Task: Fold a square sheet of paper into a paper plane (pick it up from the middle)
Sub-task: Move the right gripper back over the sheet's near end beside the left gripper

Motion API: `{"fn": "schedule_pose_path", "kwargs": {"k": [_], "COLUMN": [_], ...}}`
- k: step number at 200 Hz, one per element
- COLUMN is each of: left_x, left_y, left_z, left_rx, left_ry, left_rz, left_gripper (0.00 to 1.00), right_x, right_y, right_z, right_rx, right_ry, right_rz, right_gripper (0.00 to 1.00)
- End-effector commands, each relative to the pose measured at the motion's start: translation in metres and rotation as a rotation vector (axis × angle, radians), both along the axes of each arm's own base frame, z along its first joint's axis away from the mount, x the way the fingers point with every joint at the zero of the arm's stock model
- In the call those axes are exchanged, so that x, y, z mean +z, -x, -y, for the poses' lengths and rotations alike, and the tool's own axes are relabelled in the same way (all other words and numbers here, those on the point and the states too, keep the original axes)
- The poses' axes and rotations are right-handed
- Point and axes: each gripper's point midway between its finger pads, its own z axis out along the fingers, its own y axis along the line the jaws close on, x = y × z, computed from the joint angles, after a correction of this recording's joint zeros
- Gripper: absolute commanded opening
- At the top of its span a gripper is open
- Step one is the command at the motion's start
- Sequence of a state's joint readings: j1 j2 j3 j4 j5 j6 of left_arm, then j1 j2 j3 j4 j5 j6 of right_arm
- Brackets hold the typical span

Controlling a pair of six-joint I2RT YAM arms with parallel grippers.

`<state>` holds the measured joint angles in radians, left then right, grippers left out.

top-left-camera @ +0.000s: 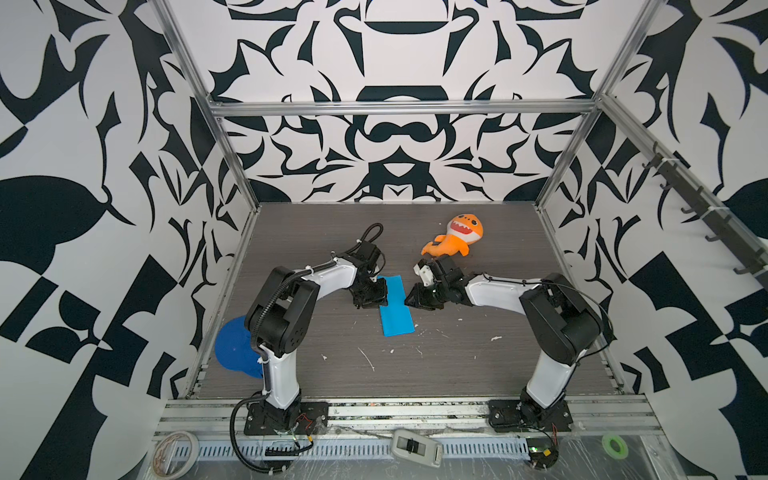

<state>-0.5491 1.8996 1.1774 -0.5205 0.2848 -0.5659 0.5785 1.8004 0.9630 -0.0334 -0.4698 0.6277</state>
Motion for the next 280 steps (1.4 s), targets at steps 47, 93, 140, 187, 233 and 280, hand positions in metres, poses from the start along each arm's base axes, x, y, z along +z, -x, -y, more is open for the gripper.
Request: {"fn": "schedule_pose_path", "kwargs": {"k": [47, 93, 140, 187, 233, 280], "left_x": [-0.066, -0.067, -0.068, -0.07, -0.071, -0.073], "left_y": [0.04, 0.039, 0.039, 0.04, 0.04, 0.041], "left_z": [-0.047, -0.048, -0.049, -0.051, -0.052, -0.053], "left_rx": [-0.047, -0.056, -0.056, -0.05, -0.044, -0.039], "left_ry": [-0.233, -0.242, -0.254, -0.261, -0.265, -0.272], "left_rz": [-0.139, -0.138, -0.14, -0.145, -0.146, -0.148], "left_gripper": [0.32, 0.32, 0.32, 0.32, 0.32, 0.32], "right_x": [0.014, 0.014, 0.015, 0.029, 0.042, 0.03], "right_y": [-0.01, -0.014, -0.017, -0.028, -0.045, -0.044], "right_z": [-0.021, -0.022, -0.024, -0.019, -0.002, -0.003], "right_rx": [0.041, 0.028, 0.025, -0.021, -0.116, -0.127], "right_ry": [-0.065, -0.066, -0.07, -0.059, -0.044, -0.038], "right_rz": [0.019, 0.016, 0.016, 0.069, 0.115, 0.073], "right_gripper": [0.27, 0.27, 0.27, 0.26, 0.25, 0.23]}}
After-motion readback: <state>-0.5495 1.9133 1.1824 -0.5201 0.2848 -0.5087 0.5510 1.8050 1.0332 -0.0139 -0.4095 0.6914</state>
